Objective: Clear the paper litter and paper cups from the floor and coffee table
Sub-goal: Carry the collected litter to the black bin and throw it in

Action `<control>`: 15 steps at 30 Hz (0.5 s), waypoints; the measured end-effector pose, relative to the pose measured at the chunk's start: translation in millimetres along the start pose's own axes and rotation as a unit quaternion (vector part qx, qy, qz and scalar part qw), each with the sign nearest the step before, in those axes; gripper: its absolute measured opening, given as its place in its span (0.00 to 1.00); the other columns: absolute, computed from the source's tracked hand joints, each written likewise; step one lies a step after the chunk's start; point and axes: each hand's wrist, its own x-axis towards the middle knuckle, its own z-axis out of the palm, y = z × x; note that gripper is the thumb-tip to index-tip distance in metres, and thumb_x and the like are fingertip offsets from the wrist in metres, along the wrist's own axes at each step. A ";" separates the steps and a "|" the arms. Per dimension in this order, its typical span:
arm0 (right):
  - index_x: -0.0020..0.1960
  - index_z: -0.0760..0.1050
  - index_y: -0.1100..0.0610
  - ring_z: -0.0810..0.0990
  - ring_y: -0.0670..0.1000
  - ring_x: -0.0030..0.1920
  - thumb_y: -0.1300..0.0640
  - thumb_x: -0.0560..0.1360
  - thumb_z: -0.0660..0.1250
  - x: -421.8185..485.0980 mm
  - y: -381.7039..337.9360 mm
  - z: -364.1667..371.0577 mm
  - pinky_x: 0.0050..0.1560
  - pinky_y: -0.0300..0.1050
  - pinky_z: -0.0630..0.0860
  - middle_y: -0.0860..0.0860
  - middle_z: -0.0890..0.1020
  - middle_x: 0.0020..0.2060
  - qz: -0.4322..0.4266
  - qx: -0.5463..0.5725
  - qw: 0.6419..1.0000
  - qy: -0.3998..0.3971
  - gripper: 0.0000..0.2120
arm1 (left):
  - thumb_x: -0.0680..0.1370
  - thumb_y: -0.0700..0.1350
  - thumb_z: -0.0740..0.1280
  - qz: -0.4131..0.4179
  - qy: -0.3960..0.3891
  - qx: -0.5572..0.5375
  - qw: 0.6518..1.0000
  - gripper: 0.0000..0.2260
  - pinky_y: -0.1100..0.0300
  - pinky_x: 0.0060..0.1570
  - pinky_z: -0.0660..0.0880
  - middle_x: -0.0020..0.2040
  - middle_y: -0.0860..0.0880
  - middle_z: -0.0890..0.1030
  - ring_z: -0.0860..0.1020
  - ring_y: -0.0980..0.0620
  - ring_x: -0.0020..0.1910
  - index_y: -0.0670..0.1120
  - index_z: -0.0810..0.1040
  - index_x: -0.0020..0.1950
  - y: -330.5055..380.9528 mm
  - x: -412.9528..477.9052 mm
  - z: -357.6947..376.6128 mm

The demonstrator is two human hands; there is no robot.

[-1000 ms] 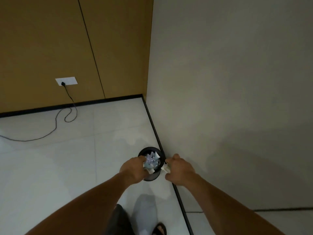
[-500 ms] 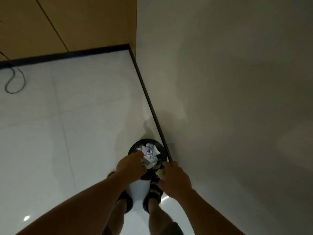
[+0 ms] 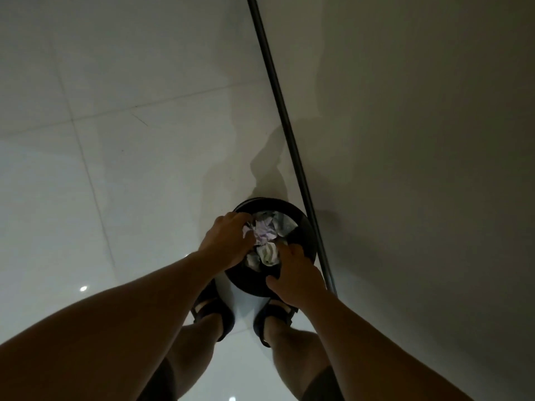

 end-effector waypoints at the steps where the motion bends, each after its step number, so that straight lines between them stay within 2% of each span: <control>1: 0.77 0.51 0.48 0.67 0.61 0.69 0.46 0.75 0.67 -4.7 -3.5 -4.7 0.60 0.52 0.72 0.55 0.61 0.72 -0.005 0.002 1.000 0.004 0.38 | 0.78 0.50 0.61 -0.005 0.007 0.000 1.000 0.21 0.51 0.61 0.68 0.68 0.47 0.71 0.68 0.46 0.67 0.51 0.67 0.72 0.1 -7.0 -6.7; 5: 0.78 0.51 0.48 0.62 0.59 0.72 0.44 0.75 0.66 -42.5 -24.2 -43.5 0.64 0.52 0.70 0.53 0.57 0.76 -0.032 -0.038 0.999 0.013 0.38 | 0.78 0.51 0.62 -0.001 0.024 -0.002 1.000 0.24 0.51 0.63 0.66 0.71 0.47 0.68 0.64 0.46 0.70 0.49 0.65 0.73 13.1 -50.8 -48.3; 11: 0.78 0.52 0.49 0.60 0.57 0.73 0.41 0.76 0.65 -127.1 -84.7 -138.5 0.66 0.52 0.68 0.53 0.56 0.76 -0.066 -0.118 0.989 0.064 0.38 | 0.78 0.55 0.63 0.020 0.051 0.026 0.998 0.27 0.49 0.68 0.64 0.74 0.49 0.63 0.58 0.47 0.74 0.50 0.62 0.75 49.3 -138.8 -145.0; 15: 0.78 0.51 0.50 0.59 0.57 0.73 0.42 0.76 0.65 -185.8 -134.0 -189.8 0.66 0.52 0.67 0.52 0.55 0.76 -0.089 -0.129 0.983 0.091 0.38 | 0.78 0.55 0.63 0.030 0.094 0.022 0.995 0.27 0.48 0.69 0.64 0.75 0.48 0.63 0.58 0.46 0.74 0.50 0.62 0.75 66.7 -203.2 -212.2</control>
